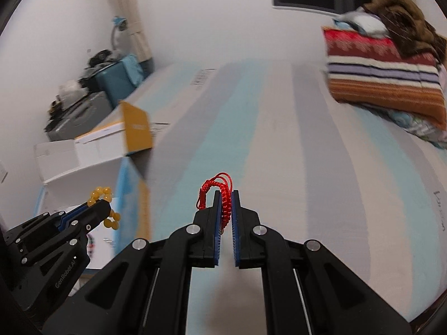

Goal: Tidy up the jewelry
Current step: 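Carry the amber bead and red cord bracelets into the white box with both tools, then open both tools in the box and withdraw them from the box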

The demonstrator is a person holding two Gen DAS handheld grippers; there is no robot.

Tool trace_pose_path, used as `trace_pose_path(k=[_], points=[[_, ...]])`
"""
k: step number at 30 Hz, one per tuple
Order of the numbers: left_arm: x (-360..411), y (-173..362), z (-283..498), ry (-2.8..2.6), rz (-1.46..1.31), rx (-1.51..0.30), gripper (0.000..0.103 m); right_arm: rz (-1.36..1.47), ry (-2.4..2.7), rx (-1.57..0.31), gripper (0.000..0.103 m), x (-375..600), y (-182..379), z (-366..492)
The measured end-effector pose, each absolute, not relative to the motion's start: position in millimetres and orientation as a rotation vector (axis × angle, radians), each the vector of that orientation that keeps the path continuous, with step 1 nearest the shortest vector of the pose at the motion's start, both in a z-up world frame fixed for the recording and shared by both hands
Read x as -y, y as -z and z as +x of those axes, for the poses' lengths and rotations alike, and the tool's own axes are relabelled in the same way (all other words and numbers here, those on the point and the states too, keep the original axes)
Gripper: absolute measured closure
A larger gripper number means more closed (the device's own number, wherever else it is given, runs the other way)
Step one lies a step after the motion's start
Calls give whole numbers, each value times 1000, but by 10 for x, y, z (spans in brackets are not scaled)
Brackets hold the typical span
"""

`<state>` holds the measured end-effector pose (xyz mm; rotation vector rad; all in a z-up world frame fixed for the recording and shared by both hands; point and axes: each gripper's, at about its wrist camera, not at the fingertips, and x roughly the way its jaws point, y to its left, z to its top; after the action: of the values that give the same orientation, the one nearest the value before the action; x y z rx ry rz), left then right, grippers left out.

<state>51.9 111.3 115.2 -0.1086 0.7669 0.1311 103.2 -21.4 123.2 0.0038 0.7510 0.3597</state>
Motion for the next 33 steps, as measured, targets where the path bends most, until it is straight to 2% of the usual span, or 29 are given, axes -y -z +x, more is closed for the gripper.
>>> trace_pose_path(k=[15,24,33], points=[[-2504,-1126,-190,-360,-173,-812,94,-109,-549,-802,97,-1323,-1045,617],[-3049,-741,-295,-441,-225,-880,94,-174,-593,-870,97,-1926,-659,635],[-3305,-310,-218,-454,-261,-961,94,-222,-577,-955,97,-2127,-239,782]])
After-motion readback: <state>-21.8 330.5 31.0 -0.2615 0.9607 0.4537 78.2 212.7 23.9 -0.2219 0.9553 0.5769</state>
